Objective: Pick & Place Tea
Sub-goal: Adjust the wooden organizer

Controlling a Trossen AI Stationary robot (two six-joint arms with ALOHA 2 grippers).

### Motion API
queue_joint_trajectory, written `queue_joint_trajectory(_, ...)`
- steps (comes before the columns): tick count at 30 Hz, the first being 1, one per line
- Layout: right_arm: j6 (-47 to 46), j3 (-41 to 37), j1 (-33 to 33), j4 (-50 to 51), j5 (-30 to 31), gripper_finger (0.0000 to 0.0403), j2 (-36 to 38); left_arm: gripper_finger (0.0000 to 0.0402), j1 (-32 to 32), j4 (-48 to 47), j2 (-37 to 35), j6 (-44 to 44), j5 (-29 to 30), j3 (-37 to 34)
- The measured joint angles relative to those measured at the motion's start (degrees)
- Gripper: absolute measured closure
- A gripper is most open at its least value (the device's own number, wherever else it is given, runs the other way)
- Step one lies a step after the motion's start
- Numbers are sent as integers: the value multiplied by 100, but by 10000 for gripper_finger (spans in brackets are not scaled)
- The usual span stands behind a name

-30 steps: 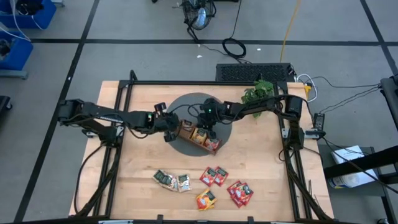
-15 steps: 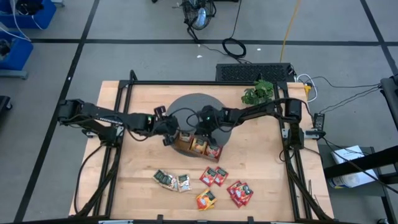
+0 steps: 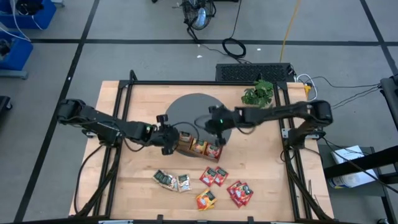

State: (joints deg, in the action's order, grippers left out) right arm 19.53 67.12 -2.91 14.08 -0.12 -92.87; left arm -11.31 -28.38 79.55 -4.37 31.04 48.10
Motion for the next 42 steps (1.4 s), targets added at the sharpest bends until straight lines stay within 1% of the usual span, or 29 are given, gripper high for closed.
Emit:
queue_joint_trajectory(2,-309,-1,426,149,324,403,112,314,-182,-15,0,2,184,-8)
queue_joint_trajectory(4,-568,-1,879,130,798,403,111,314,-364,-1,0,2,302,-44)
queue_joint_trajectory(7,-980,-1,1520,33,1417,403,6,314,-624,64,0,-28,386,-155)
queue_joint_trajectory(10,-1666,-1,2121,47,1969,403,-197,314,-807,365,0,-39,403,-278)
queue_joint_trajectory(13,-2288,-3,2671,96,2334,403,-518,314,-1005,523,0,-60,418,-293)
queue_joint_trajectory(17,-2958,-5,3157,44,2794,403,-916,314,-1151,741,0,123,417,-295)
queue_joint_trajectory(20,-3277,-5,3252,24,3175,403,-1152,314,-1145,1076,0,564,420,-295)
queue_joint_trajectory(22,-3350,-5,3226,-105,3302,403,-1277,314,-1104,1290,0,829,416,-295)
queue_joint_trajectory(24,-3339,-5,3147,-341,3313,403,-1371,314,-1020,1330,0,889,419,-295)
queue_joint_trajectory(27,-3188,-5,3037,-684,3325,403,-1494,314,-906,1133,0,677,420,-295)
queue_joint_trajectory(33,-3040,-3,2850,-1231,3316,403,-1845,314,-880,201,0,58,416,-295)
queue_joint_trajectory(38,-3123,-5,2632,-1452,3285,403,-2191,314,-897,105,0,-88,416,-295)
queue_joint_trajectory(42,-3367,-5,2574,-1430,3301,403,-2237,314,-904,115,0,-85,416,-295)
